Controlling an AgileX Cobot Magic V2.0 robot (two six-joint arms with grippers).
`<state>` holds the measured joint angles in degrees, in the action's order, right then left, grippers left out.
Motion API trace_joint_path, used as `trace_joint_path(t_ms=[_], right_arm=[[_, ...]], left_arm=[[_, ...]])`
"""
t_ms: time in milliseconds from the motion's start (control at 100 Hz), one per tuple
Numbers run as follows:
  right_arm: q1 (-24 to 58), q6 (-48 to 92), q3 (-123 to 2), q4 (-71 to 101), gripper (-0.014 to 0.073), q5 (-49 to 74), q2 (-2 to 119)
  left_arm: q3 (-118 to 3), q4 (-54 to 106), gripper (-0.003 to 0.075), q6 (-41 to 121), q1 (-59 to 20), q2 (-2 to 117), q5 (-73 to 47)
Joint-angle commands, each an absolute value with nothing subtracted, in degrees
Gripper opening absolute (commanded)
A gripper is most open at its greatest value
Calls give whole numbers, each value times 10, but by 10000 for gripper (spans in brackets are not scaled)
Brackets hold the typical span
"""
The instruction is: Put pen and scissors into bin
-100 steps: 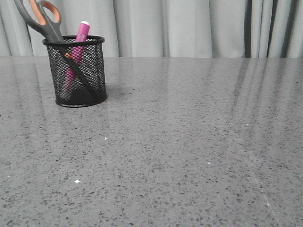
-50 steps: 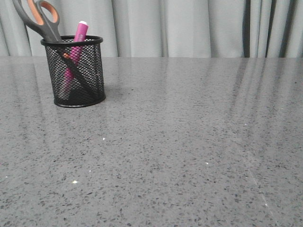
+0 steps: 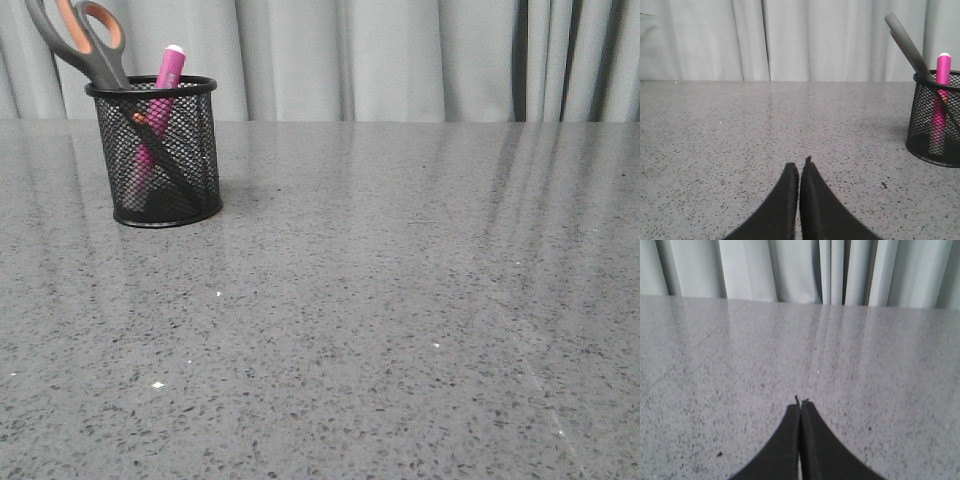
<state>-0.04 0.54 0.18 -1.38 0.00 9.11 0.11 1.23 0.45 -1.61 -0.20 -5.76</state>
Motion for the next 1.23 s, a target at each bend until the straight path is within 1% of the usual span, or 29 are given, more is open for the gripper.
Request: trace_joint_path(t_ms=[0, 80, 190, 310, 440, 1220], right_arm=[[-5, 14, -1, -8, -75, -52, 80], [-5, 14, 17, 0, -75, -51, 53], [-5, 14, 15, 9, -75, 10, 18], [-5, 14, 15, 10, -75, 19, -18], [-5, 14, 16, 4, -75, 45, -16], [-5, 14, 15, 0, -75, 41, -16]], left_arm=[[14, 17, -21, 0, -21, -17, -12], [14, 17, -21, 0, -21, -17, -12], [14, 17, -21, 0, -21, -17, -12], [14, 17, -21, 0, -21, -17, -12], [14, 17, -21, 0, -21, -17, -12], [14, 17, -21, 0, -21, -17, -12]])
